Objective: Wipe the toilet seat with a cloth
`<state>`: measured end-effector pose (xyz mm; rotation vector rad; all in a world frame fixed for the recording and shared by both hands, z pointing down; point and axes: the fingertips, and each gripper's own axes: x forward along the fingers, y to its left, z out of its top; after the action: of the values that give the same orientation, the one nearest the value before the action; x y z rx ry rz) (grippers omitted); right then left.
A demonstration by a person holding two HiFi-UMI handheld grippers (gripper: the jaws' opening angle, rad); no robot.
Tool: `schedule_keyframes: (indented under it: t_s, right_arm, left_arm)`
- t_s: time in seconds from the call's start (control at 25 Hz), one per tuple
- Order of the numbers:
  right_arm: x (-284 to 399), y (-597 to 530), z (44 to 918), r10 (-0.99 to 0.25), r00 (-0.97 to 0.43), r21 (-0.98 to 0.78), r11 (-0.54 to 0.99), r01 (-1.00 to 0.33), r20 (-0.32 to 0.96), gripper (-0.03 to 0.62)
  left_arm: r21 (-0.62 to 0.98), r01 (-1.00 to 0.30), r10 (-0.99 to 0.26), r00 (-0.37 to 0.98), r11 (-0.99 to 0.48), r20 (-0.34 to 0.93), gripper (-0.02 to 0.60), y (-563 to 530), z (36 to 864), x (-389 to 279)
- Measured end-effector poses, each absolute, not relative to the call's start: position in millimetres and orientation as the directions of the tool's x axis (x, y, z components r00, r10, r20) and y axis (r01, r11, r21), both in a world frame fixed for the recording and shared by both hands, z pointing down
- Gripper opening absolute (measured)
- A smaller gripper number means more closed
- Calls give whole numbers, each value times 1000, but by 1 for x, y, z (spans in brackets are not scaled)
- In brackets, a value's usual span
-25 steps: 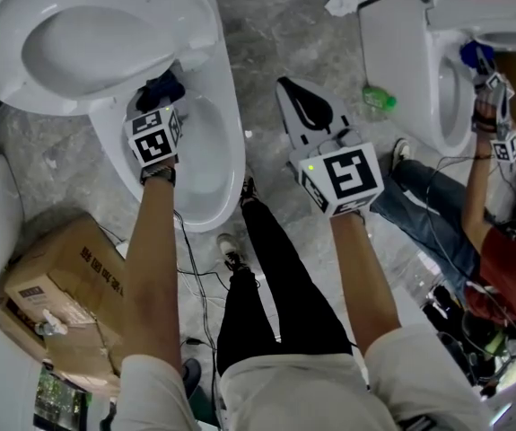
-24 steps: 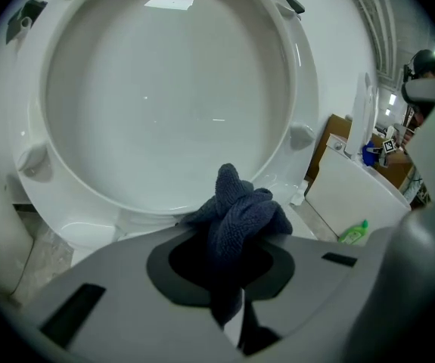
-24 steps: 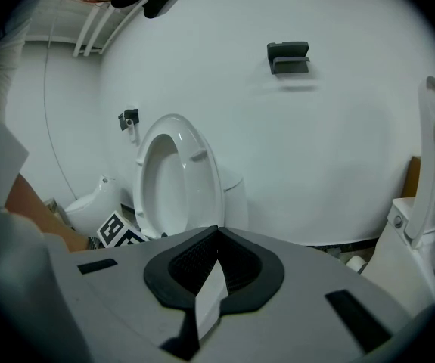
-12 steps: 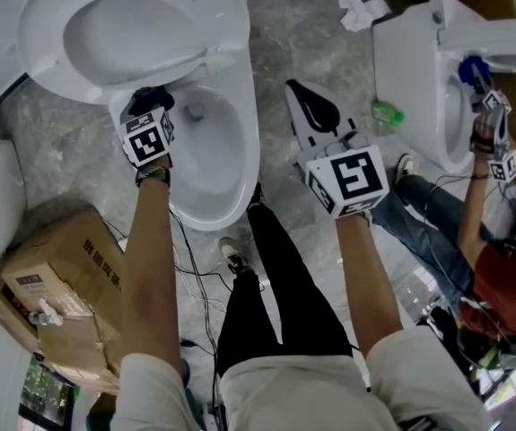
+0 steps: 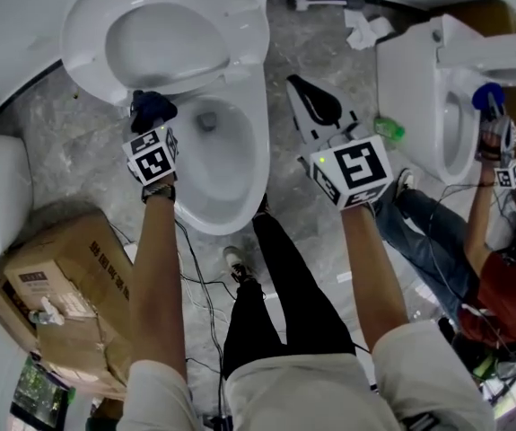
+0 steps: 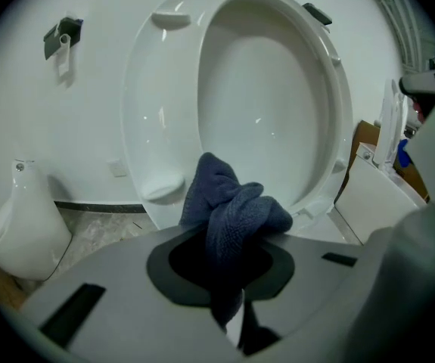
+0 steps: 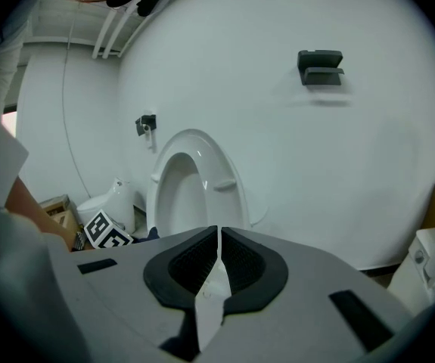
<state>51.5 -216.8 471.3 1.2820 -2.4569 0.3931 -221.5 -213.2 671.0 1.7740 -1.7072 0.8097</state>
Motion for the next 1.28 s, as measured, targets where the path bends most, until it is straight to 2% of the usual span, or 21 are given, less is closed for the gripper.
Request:
schedule_keyframes:
  t_s: [0.52,0.76,0.84,0.92,1.16,1.28]
  right_arm:
    - [9,-294,398,-681,-628,79,699,-711,377,23]
    - [-4,-311,380,-648,-660,86,735,-672,379,29]
    - [-10,-315,379,-628,-678,79,753,-653,383,54]
    - [-17,-320,381,-598,-695,74,777,-625,400,116]
    - [-26,-341,396,-505,-713,90,841,-534,487,130]
    - [-34,-346,400,-448,-742,40,867,-497,498,130]
  left_arm:
    - [27,-996,-849,85,-83,522,41,-196,502,-212]
    - [25,-991,-900,131,-133,415,41,-205,426,-200]
    - [22,-987,-909,157,-161,386,41,-207,405,-192]
    - [26,-983,-915,177,-180,362,41,-206,387,-187]
    - [34,-978,-918,207,-207,339,41,-193,359,-183]
    - [46,-979,-918,204,-201,340,41,-187,356,-185]
